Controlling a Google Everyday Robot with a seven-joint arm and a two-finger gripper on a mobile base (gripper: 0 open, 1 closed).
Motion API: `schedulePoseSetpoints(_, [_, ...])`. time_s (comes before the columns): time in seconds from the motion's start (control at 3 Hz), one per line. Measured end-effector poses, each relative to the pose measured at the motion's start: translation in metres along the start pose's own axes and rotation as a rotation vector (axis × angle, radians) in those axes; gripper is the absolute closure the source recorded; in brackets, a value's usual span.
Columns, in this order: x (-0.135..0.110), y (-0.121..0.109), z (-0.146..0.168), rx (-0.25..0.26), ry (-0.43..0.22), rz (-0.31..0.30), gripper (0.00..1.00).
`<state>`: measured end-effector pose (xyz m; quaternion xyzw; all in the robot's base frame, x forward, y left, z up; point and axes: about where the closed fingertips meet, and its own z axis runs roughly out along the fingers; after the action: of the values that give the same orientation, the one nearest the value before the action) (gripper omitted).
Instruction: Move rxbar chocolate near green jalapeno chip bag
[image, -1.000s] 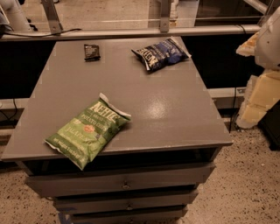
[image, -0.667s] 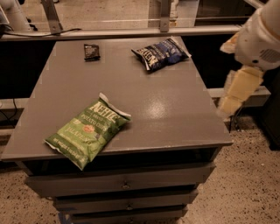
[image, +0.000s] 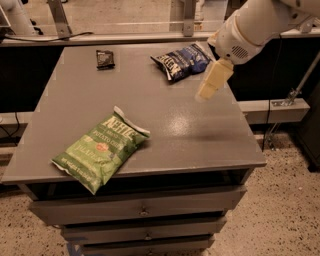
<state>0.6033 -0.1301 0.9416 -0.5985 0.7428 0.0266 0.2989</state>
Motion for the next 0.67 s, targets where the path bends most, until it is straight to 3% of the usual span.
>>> schedulePoseSetpoints(0.33, [-0.0390, -0.0593, 0.0383, 0.028, -0.110, 0.044, 0.00])
schedulePoseSetpoints(0.67, [-0.0383, -0.0581, 0.0394, 0.025, -0.108, 0.044, 0.00])
